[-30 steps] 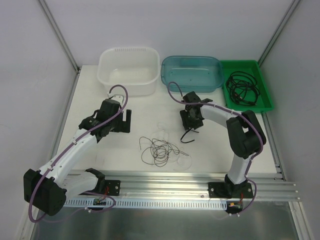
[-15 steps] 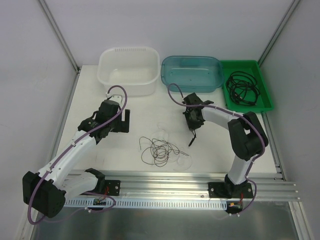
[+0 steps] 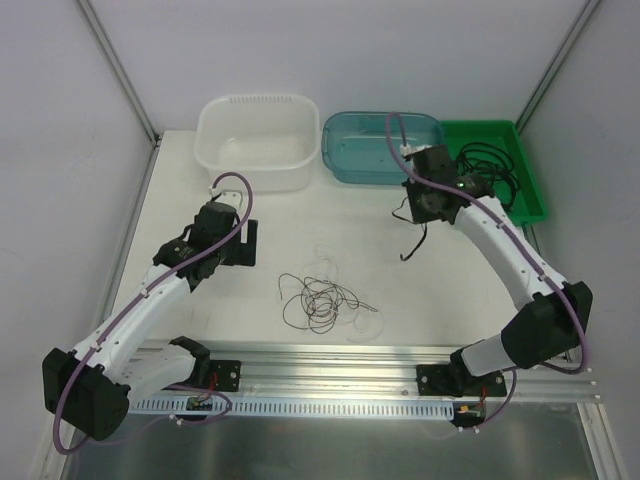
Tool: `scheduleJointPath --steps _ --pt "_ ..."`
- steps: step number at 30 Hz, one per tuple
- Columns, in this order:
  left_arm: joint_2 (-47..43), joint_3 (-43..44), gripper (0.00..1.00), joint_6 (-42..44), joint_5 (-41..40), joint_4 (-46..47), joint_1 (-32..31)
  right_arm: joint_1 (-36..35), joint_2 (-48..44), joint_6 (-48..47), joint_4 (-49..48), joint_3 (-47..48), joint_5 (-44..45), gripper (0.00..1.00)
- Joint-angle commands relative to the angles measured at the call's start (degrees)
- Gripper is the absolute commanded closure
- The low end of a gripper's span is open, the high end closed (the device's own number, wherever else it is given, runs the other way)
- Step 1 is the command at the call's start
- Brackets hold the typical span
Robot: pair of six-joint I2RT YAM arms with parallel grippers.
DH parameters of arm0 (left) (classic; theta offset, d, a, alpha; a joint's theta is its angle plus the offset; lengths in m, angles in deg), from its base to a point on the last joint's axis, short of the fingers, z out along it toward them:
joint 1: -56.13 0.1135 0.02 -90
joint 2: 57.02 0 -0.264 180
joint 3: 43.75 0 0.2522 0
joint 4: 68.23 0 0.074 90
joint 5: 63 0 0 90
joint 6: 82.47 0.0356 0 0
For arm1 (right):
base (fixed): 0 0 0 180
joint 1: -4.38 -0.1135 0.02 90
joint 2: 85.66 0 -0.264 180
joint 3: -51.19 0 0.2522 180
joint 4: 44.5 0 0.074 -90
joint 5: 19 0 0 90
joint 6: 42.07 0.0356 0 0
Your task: Untangle the cables
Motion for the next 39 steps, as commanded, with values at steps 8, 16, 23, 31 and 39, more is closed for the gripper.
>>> scheduleJointPath --steps 8,16,23,31,39 --pt "-1.44 -0.5 0.15 1.12 -2.41 1.13 0.45 13.41 2.73 -10.49 3.16 24.03 11.36 0.99" --pt "-0.21 -1.03 0.15 1.11 -2.77 1.21 0.37 23.15 13.44 -16.54 -14.76 28.69 8.12 0.99" --pt "4.09 -1.21 0.15 1.55 -3.21 1.21 0.37 27.91 26.63 -23.32 -26.9 31.5 4.34 0.99" --pt "7.08 -0.77 0.15 1.64 -2.5 1.13 0.45 31.17 39.65 -22.36 -29.2 35.73 8.37 0.93" --pt "6.3 -0.68 0.15 1.73 -1.89 1.13 0.45 31.87 36.51 -18.05 -28.5 35.12 11.02 0.41"
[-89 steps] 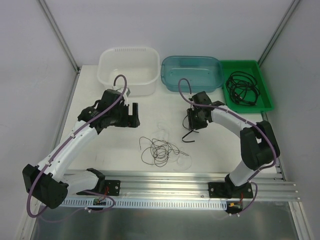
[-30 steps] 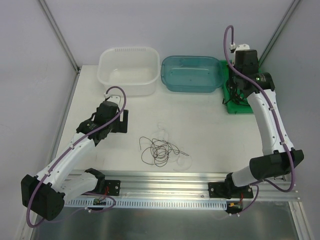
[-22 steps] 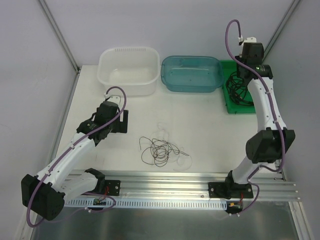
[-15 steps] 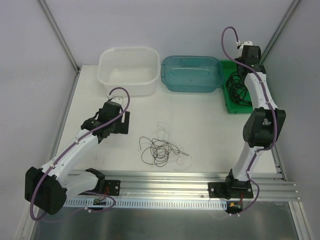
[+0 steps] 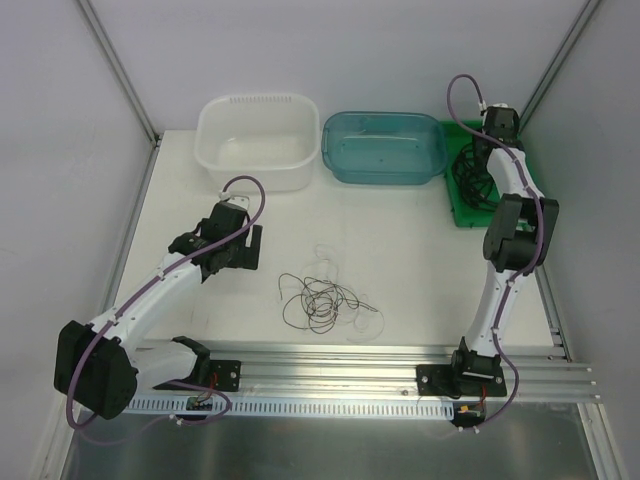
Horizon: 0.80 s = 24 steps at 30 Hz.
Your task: Untangle the cables
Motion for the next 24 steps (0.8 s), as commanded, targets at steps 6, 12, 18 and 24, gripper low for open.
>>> scheduleJointPath --steps 6,12,18,24 --pt "-2.76 0.22 0.15 0.99 -0.29 0.78 0.45 -0.3 -13.59 8.67 1.27 1.3 -3.19 0.29" --pt "-4.52 0.13 0.15 0.72 0.58 0.78 0.45 -4.07 -25.36 13.67 5.66 -5.64 -7.93 0.22" --pt "-5.58 0.22 0.14 0.37 3.66 0.95 0.45 -13.47 -40.83 19.56 13.04 -21.27 -17.06 0.21" --pt "-5.4 0.22 0.12 0.46 6.12 1.22 0.45 -29.99 -51.91 23.0 16.73 -39.28 -24.37 0.21"
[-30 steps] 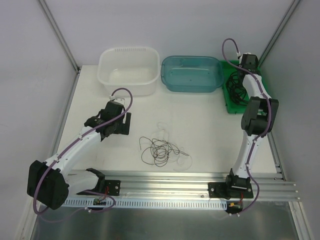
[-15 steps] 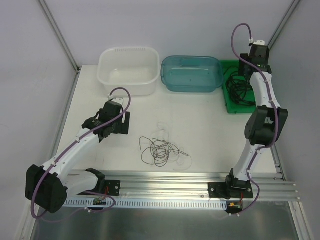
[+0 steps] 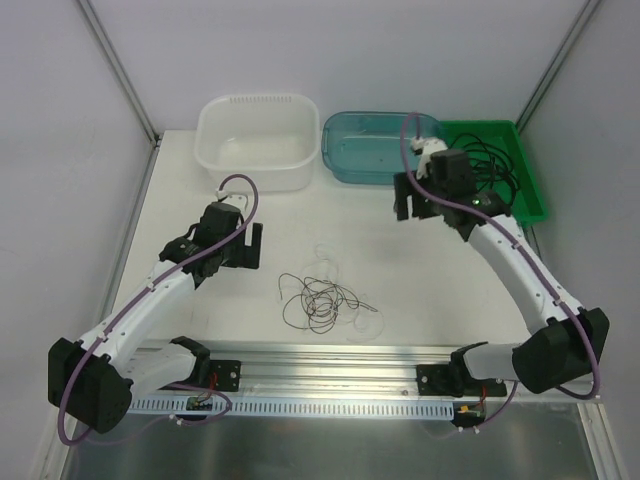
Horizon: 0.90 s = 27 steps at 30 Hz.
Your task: Untangle the cables
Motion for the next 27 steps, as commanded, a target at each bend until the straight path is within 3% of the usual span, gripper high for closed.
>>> scheduleJointPath --steps 1,8,18,20,21,23,27 --pt "-0.72 0.22 0.12 0.48 3.0 1.11 0.37 -8.25 -3.46 3.68 6.57 -7.02 -6.47 0.22" --pt "0.15 0.13 0.11 0.92 4.5 1.55 0.45 -26.0 -8.04 4.73 2.64 -20.03 -15.43 0.28" --pt "0.16 -0.22 0.11 1.53 3.26 1.72 0.37 -33.5 2.58 2.28 -3.7 -23.39 -14.48 0.36" --pt "0.33 -0.22 0.11 1.45 3.18 1.72 0.45 -34.11 4.69 2.01 -3.79 -22.42 -13.43 0.44" --pt "0.33 -0.22 0.11 1.45 3.18 1.72 0.37 -34.46 4.96 1.84 -4.48 -22.33 -12.9 0.54" --pt "0.33 -0.14 0.11 1.62 3.26 1.72 0.37 -34.73 4.18 1.57 -5.19 -22.07 -12.72 0.63" --pt "0.07 -0.22 0.11 1.71 3.18 1.72 0.45 -34.73 2.16 0.08 -2.22 -18.56 -11.23 0.91"
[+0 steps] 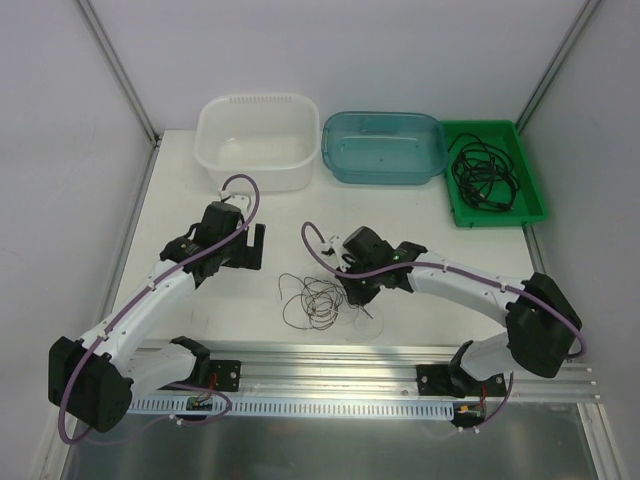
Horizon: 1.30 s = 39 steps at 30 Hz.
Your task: Untangle the cables
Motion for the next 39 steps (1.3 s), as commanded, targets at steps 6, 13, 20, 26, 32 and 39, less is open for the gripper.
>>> scheduleJointPath --steps 6,13,20,26,32,39 --pt "-0.11 -0.11 0.11 1.3 -0.28 1.09 0.45 -0.31 -8.0 -5.75 13.66 22.49 6.81 0.99" --pt "-0.2 -0.11 0.11 1.47 -1.07 1.09 0.37 -0.39 -14.32 -6.47 15.29 47.04 10.07 0.99" --pt "-0.19 -0.2 0.11 1.65 -0.19 1.35 0.45 -0.31 -23.74 -4.44 -0.8 40.38 17.06 0.99" --pt "-0.63 -0.2 0.11 2.0 2.26 1.88 0.45 -0.31 -26.12 -4.53 -3.0 38.26 24.3 0.99" --pt "-4.22 -1.25 0.11 3.76 14.28 5.91 0.37 -0.31 -24.01 -6.28 -5.04 44.31 27.2 0.99" --pt "-13.98 -5.82 0.09 -0.9 25.57 22.75 -7.17 -0.22 -20.93 -7.34 -4.07 50.13 25.45 0.99"
